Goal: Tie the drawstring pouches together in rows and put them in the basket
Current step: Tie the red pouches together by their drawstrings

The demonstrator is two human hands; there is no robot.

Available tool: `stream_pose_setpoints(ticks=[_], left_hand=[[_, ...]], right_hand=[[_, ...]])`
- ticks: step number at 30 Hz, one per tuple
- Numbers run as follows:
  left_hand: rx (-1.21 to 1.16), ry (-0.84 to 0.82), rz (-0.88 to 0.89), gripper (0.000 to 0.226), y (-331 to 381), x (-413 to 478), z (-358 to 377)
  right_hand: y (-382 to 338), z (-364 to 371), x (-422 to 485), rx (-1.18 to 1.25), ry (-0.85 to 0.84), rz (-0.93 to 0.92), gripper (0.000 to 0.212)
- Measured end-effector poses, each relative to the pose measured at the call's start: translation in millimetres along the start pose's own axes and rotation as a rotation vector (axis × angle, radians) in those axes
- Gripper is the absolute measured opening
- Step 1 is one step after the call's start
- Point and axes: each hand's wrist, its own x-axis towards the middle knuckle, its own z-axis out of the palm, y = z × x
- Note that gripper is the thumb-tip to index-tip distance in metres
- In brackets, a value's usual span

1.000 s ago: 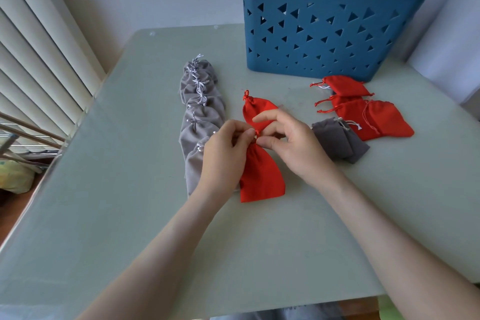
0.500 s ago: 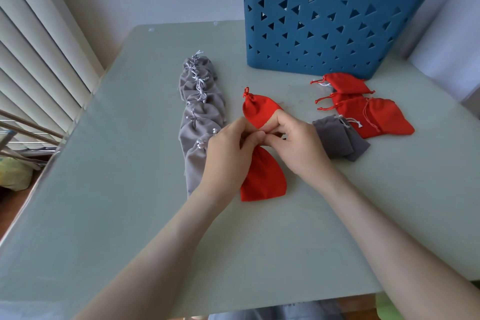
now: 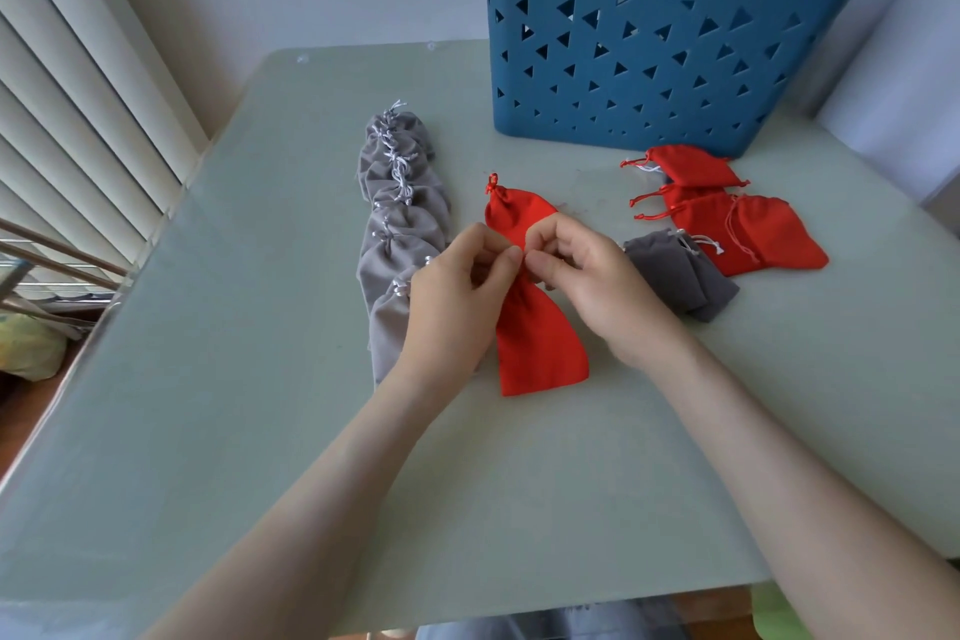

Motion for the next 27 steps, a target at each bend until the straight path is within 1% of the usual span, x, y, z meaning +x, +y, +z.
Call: stream_pose_setpoints(ticks=[4, 7, 10, 14, 16, 18, 21, 23, 27], left_hand=[[-0.161, -0.158, -0.202, 0.014, -3.9, 5.3, -4.9], [-0.153, -0.258, -0.238, 0.018, -7.5, 10.1, -9.5], [-0.155, -0.300, -0.265, 0.020, -8.6, 11.7, -11.3], [-0.313, -0.380, -0.373, 0.021, -9.1, 14.3, -13.9], [-0.367, -0.341, -0.379, 0.021, -9.5, 14.8, -13.2], [-0.359, -0.238, -0.328, 0.021, -9.9, 14.3, -10.6], [-0.204, -0.090, -0.205, 0.018, -11.5, 11.7, -6.6], [-0.096, -0.044, -0.126, 0.015, -10.4, 9.0, -5.1], [0.067, 0.023, -0.050, 0.011, -5.8, 4.4, -2.3]], right_hand=[[0.6, 0.5, -1.0, -0.164, 0.027, -0.064, 0.027], [0.4, 2.1, -2.0, -0.219, 0.037, -0.093, 0.030], [2.2, 2.8, -1.6, -0.240, 0.045, -0.116, 0.032], [2.0, 4.2, -2.2, -0.224, 0.055, -0.147, 0.026], [-0.1, 3.3, -1.8, -0.161, 0.061, -0.132, 0.026], [-0.4, 3.2, -0.4, -0.087, 0.055, -0.074, 0.025], [0.0, 7.0, -0.1, 0.048, -0.006, 0.089, 0.018], [0.1, 8.2, -1.3, 0.137, -0.062, 0.176, 0.014], [-1.0, 4.7, -1.3, 0.152, -0.094, 0.220, 0.014]])
